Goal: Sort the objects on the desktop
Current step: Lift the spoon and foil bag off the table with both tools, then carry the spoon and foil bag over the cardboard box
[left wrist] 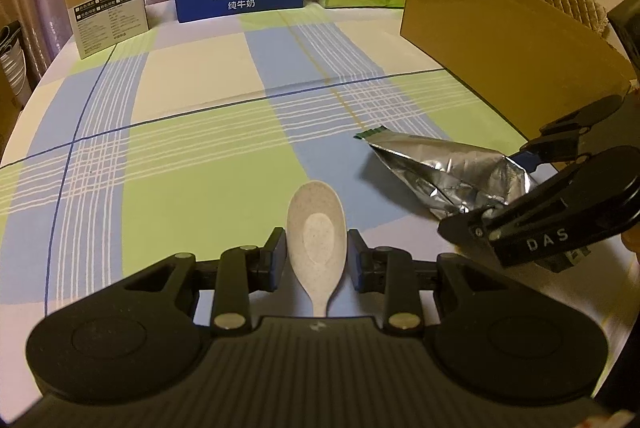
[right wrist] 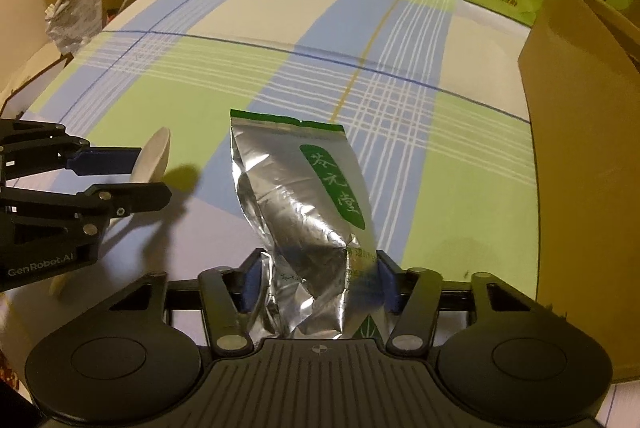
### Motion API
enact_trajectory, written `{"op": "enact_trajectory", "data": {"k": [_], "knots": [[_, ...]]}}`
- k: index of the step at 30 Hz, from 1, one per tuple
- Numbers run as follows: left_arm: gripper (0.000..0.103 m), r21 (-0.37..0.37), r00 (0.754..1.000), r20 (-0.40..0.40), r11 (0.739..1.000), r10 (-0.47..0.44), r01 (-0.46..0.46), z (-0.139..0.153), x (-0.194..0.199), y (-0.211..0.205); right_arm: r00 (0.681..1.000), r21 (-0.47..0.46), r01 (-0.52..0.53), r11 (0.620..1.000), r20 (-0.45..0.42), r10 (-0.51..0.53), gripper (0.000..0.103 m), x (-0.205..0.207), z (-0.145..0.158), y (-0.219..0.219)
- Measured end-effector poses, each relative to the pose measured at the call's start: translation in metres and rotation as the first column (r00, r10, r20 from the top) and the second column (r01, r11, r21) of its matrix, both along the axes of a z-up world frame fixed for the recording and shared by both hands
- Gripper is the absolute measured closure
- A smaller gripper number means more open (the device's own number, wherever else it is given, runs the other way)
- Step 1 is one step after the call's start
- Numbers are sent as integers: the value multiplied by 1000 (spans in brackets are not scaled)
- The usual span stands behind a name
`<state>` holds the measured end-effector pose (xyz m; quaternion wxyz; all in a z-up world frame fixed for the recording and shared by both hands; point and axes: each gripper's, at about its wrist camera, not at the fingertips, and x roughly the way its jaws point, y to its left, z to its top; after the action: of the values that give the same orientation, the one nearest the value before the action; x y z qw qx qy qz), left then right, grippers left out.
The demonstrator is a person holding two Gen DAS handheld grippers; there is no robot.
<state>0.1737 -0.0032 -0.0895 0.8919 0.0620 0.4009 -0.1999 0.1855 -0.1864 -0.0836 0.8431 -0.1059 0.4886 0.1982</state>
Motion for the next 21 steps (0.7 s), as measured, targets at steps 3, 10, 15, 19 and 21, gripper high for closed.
{"op": "enact_trajectory", "data": {"k": [3, 10, 15, 19, 21], "knots": [[76, -4, 1000, 1, 1000, 1, -1, 2, 0, 0, 1000, 13, 7, 1000, 16, -7, 54, -1, 3, 0], [76, -15, 1000, 6, 1000, 28, -28, 10, 3, -1, 997, 84, 41, 996, 65, -46, 55, -3, 18, -4], [76, -25, 999, 13, 999, 41, -40, 17, 6, -3, 994, 119, 61, 991, 87, -72, 55, -3, 26, -6], [76, -31, 999, 25, 999, 44, -44, 23, 8, -5, 991, 144, 71, 987, 99, -86, 55, -4, 32, -7], [76, -33, 998, 30, 998, 46, -45, 26, 7, -7, 991, 153, 74, 985, 99, -90, 55, -5, 34, -8]]}}
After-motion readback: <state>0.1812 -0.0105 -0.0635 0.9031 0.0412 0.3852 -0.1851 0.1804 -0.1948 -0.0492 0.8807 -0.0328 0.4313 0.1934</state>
